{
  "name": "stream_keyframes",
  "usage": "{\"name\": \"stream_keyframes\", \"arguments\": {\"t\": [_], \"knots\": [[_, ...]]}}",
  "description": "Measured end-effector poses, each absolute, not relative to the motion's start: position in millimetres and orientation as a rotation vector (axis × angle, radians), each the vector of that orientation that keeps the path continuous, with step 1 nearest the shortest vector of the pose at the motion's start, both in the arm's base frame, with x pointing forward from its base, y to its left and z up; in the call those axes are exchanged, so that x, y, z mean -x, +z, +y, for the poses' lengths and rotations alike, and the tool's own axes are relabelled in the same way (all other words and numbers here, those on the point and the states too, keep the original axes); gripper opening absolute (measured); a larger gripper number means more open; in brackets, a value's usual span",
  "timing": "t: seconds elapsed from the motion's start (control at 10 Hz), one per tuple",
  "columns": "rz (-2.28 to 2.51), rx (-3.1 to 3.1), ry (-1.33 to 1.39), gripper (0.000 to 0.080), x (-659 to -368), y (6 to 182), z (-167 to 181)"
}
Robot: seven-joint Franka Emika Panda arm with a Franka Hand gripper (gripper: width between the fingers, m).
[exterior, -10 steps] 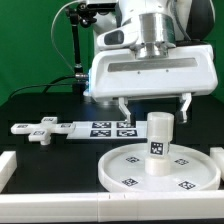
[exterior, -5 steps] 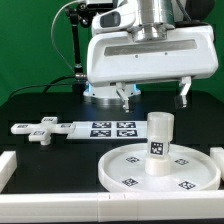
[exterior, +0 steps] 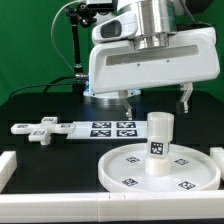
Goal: Assemble round table
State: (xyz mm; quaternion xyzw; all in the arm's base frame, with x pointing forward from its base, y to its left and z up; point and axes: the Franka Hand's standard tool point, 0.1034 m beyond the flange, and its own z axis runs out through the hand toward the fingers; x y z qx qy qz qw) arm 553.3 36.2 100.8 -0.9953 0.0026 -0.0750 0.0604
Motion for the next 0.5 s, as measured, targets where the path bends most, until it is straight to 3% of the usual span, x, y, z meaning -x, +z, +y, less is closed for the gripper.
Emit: {"name": "stream_keyframes", "arguments": {"t": [0.2,0.5], "knots": [[0.001,2.986,-0.01,0.0648,-550.5,97.8,39.5],[-0.012,2.991,-0.011,0.0648,-552.5,89.9,37.7]]}}
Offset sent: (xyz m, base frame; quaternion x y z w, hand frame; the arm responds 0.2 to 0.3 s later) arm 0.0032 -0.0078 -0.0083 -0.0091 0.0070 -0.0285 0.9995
